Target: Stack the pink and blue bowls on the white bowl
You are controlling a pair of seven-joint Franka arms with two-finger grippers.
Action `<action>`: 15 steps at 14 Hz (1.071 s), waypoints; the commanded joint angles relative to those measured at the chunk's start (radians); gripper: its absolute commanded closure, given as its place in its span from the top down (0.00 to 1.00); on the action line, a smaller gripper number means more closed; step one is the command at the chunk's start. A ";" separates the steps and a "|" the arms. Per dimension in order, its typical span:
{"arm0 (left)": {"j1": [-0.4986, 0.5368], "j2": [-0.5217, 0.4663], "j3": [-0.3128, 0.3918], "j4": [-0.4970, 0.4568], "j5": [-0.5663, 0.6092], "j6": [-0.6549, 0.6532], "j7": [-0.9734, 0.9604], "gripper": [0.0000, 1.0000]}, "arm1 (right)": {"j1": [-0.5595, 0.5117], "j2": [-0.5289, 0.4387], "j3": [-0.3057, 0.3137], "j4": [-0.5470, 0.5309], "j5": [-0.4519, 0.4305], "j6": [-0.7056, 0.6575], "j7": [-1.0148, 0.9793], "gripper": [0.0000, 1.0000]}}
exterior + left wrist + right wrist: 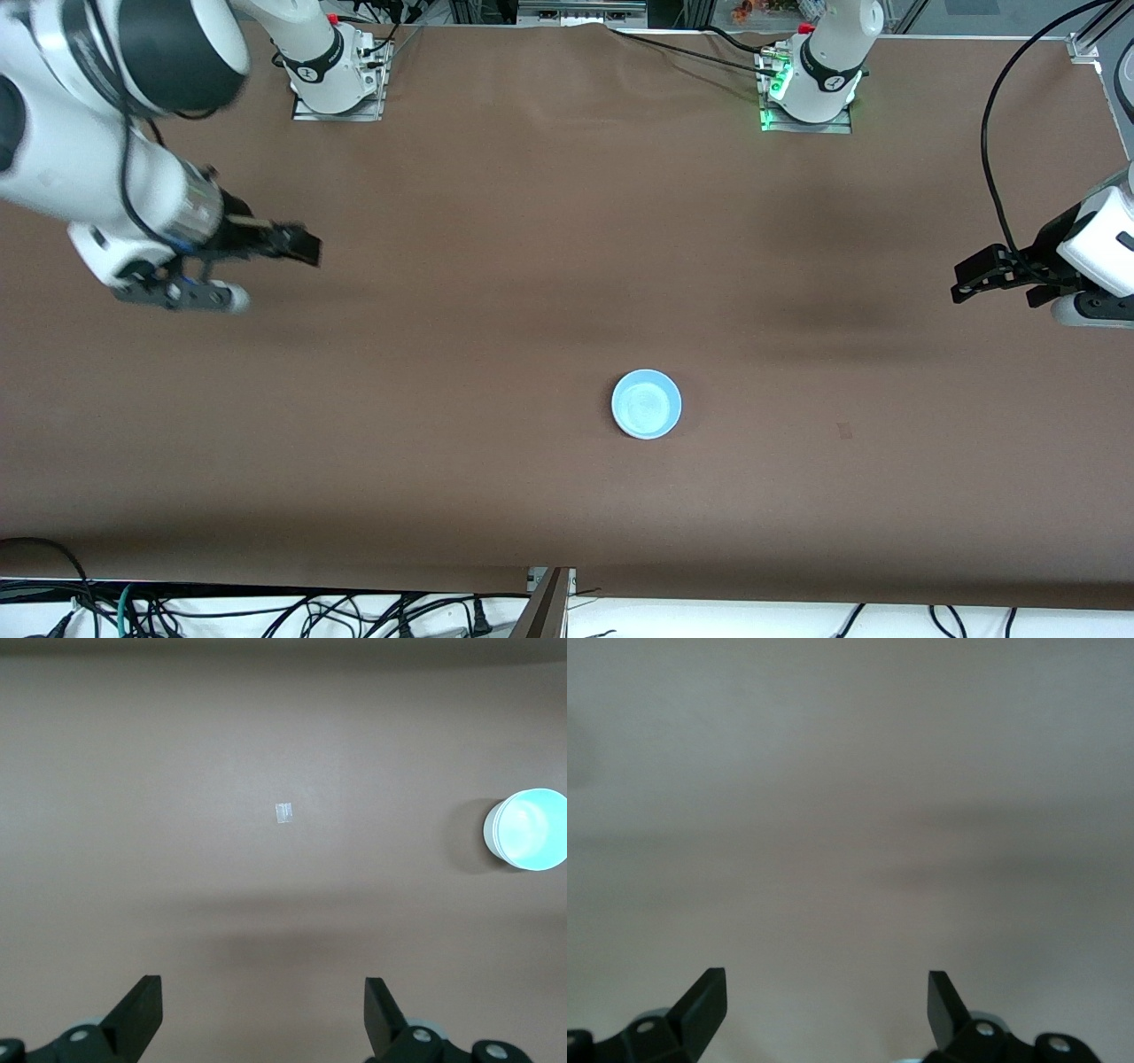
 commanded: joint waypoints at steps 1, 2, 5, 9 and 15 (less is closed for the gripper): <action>0.001 0.019 -0.001 0.033 0.023 -0.005 0.012 1.00 | 0.017 -0.169 -0.009 -0.184 -0.088 0.033 -0.092 1.00; 0.001 0.019 -0.001 0.033 0.021 -0.005 0.012 1.00 | 0.017 -0.171 -0.024 -0.181 -0.100 0.029 -0.136 1.00; 0.002 0.021 -0.001 0.033 0.021 -0.005 0.012 1.00 | 0.017 -0.171 -0.046 -0.158 -0.106 0.029 -0.187 1.00; 0.002 0.021 -0.001 0.033 0.021 -0.005 0.012 1.00 | 0.003 -0.171 -0.044 -0.146 -0.103 0.026 -0.226 1.00; 0.002 0.021 -0.001 0.033 0.021 -0.003 0.012 1.00 | -0.402 -0.171 0.356 -0.140 -0.103 0.007 -0.212 1.00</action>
